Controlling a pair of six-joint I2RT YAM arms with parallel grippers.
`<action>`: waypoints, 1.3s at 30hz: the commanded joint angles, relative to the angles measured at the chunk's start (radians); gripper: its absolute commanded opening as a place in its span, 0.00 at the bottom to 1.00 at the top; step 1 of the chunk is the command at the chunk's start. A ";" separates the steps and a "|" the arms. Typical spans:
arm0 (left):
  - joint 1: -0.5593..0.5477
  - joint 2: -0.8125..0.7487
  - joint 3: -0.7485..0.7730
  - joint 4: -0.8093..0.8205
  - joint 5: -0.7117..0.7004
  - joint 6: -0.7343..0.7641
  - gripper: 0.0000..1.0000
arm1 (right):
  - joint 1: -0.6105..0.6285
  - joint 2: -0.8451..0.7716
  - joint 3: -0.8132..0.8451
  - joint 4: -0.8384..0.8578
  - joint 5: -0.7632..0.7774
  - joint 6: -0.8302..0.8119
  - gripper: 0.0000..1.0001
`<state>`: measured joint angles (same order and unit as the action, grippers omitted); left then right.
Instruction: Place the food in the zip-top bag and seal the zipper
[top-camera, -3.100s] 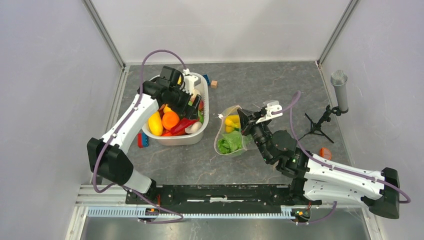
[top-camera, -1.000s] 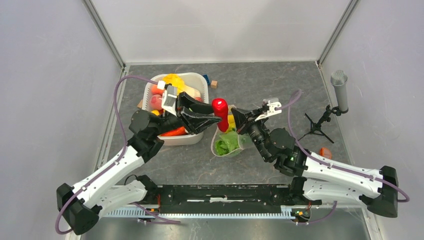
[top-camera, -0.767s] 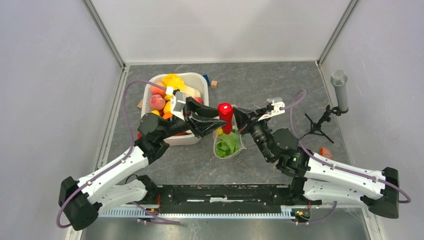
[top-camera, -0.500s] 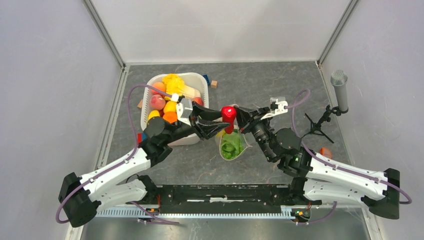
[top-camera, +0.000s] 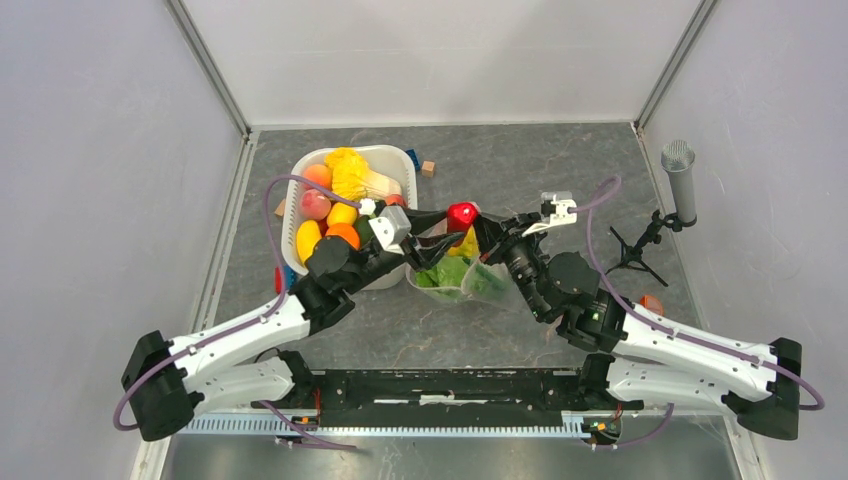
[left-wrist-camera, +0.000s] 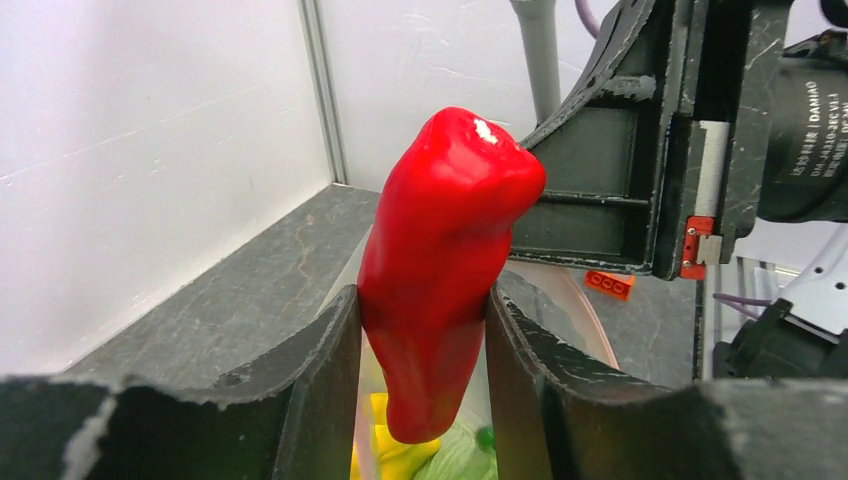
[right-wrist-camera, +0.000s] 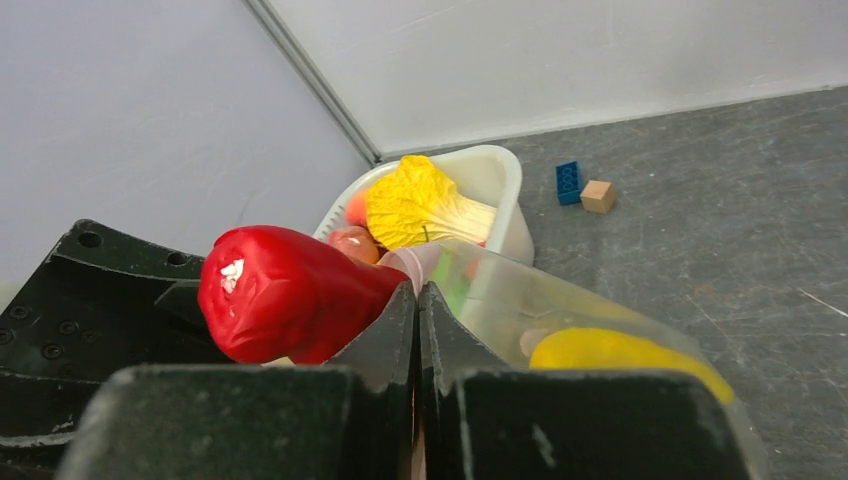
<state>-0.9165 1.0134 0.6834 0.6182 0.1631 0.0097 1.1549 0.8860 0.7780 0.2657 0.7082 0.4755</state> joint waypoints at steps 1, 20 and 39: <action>-0.004 0.044 0.022 0.062 -0.049 0.060 0.51 | 0.005 -0.011 0.055 0.049 -0.015 0.033 0.03; -0.004 -0.126 0.096 -0.222 -0.077 0.009 0.90 | -0.006 -0.015 0.049 0.035 0.040 -0.015 0.00; 0.104 -0.142 0.256 -0.652 -0.374 0.001 1.00 | -0.003 -0.090 0.083 -0.082 0.194 -0.282 0.03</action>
<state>-0.8879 0.8467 0.8570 0.0940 -0.1329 0.0265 1.1500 0.7376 0.7765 0.2260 0.9112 0.2729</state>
